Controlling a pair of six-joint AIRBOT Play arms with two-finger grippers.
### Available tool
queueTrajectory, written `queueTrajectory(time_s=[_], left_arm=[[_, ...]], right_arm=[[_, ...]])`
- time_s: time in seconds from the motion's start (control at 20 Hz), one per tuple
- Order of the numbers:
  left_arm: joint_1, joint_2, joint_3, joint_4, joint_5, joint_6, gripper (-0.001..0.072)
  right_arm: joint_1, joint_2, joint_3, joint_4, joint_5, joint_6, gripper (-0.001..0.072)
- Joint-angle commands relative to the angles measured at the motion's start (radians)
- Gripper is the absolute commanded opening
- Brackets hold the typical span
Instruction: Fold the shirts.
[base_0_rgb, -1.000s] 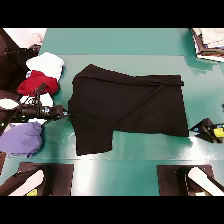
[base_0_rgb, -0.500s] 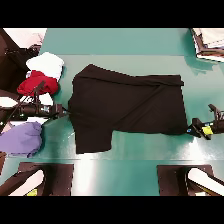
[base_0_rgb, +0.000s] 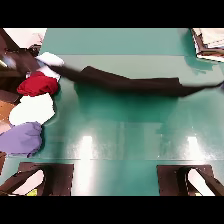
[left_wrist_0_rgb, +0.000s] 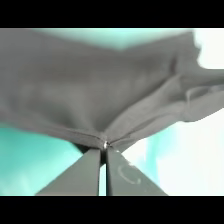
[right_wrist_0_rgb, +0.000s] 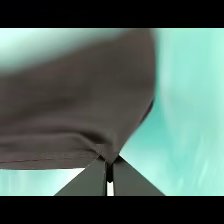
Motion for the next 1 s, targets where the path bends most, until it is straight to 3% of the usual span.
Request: queueTrajectory(time_s=[0.0,0.2,0.4,0.6,0.75,0.95], left_arm=[[0.001,0.001,0.462,0.000,-0.028,-0.047,0.0022],[0.001,0.020,0.780,-0.012,-0.009,-0.126,0.0023],[0.001,0.148,0.784,-0.012,0.085,-0.142,0.0022],[0.001,0.226,0.784,-0.007,0.121,-0.142,0.0022],[0.001,0.212,0.671,0.052,0.083,-0.179,0.0022],[0.001,0.127,0.306,0.048,-0.010,-0.177,0.0022]], right_arm=[[0.031,0.083,0.351,-0.005,-0.096,0.035,0.0014],[0.029,0.085,0.662,-0.011,-0.068,0.035,0.0014],[0.029,0.082,0.818,-0.077,-0.002,0.038,0.0014],[0.029,0.081,0.829,-0.223,0.122,0.060,0.0013],[0.029,0.057,0.701,-0.217,0.161,0.060,0.0012],[0.077,-0.117,0.579,-0.216,0.262,0.056,0.0012]])
